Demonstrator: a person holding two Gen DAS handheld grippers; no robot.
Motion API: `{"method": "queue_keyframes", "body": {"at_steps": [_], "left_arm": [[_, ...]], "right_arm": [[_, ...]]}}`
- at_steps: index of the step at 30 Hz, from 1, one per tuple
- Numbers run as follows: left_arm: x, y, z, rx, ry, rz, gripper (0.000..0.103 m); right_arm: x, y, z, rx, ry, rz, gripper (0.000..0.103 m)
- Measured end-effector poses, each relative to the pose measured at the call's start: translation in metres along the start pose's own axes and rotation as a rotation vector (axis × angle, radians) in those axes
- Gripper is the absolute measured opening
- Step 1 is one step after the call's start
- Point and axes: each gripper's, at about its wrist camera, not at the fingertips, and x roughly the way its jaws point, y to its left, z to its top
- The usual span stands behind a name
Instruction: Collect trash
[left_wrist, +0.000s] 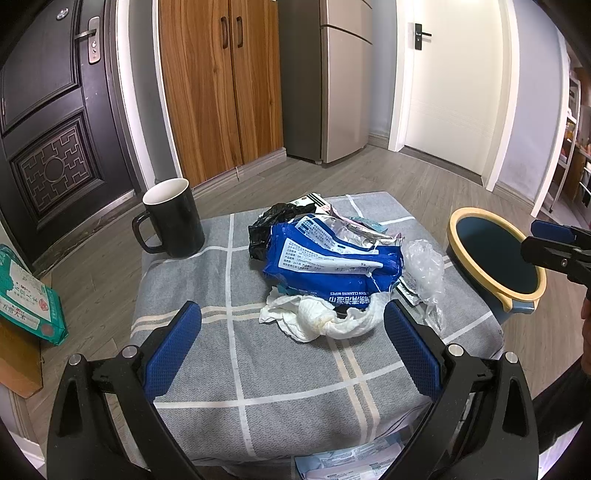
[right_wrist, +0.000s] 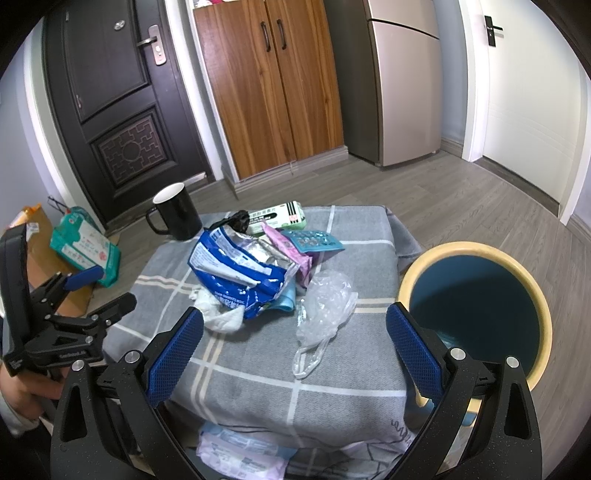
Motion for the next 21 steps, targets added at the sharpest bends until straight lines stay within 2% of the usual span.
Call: {"method": "queue_keyframes", "body": {"at_steps": [12, 21], "left_arm": [[0.005, -0.002, 0.004, 0.005, 0.021, -0.006, 0.097], [0.018, 0.001, 0.026, -0.033, 0.099, -0.064, 0.084]], "right_arm": [[0.004, 0.005, 0.004, 0.004, 0.016, 0.010, 0.098], [0.011, 0.003, 0.008, 0.029, 0.047, 0.016, 0.095]]}}
